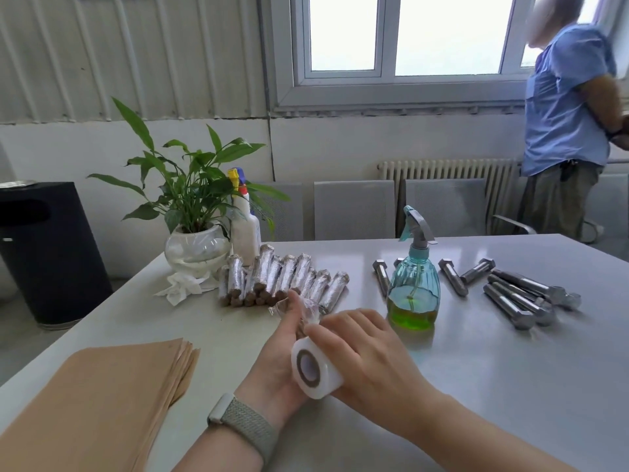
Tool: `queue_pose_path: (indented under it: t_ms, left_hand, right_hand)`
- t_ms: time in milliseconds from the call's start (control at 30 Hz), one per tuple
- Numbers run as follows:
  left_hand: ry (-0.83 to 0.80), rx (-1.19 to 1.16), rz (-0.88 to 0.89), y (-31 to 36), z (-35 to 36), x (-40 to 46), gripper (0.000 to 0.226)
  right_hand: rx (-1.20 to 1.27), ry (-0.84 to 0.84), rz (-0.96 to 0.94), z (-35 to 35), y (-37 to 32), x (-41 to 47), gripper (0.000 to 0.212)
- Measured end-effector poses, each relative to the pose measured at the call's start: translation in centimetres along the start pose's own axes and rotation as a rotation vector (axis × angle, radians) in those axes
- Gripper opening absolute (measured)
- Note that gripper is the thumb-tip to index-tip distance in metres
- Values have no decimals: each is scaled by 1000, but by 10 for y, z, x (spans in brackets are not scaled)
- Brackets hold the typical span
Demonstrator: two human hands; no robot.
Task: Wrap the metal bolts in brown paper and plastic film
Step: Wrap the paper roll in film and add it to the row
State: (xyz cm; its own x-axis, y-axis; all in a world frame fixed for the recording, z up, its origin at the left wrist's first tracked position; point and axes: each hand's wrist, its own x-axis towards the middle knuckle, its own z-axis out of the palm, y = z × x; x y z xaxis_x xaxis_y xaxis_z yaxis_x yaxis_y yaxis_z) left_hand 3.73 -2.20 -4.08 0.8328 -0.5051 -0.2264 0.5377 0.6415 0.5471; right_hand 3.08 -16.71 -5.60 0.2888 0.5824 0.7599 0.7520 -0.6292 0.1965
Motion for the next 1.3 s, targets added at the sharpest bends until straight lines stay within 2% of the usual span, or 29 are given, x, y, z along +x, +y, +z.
queue_pose_path:
  t_ms: [267,433,633,767,867,967,1100,1233,1300]
  left_hand:
    - [103,-108,-4,3,3,0,89]
    - [150,-176,118,4,0,4,62]
    - [97,-82,243,10,3,2,61]
    - [17,-165,288,13,8,-4,60]
    - [10,-183,327,13,8,-7,67]
    - [39,-231,391,13,11,-8,67]
    - [31,-269,427,13,12,-6,55]
    - [58,-225,494,13,10,-1,50]
    - [90,-142,545,11,8,3,49]
  right_hand:
    - [9,-28,-15,0,-1,-6,56]
    - [-83,15,-79,5,6,-10,58]
    - [-33,159,-64,4,8,-5,58]
    - [53,240,-14,3,5,-2,57]
    - [114,283,42,2,6,0,59]
    - [231,335,160,1,5,1,64]
    - [353,386,331,2,0,2,76]
    - [565,367,810,2,-9,12,90]
    - [716,334,1007,0,-8,14,82]
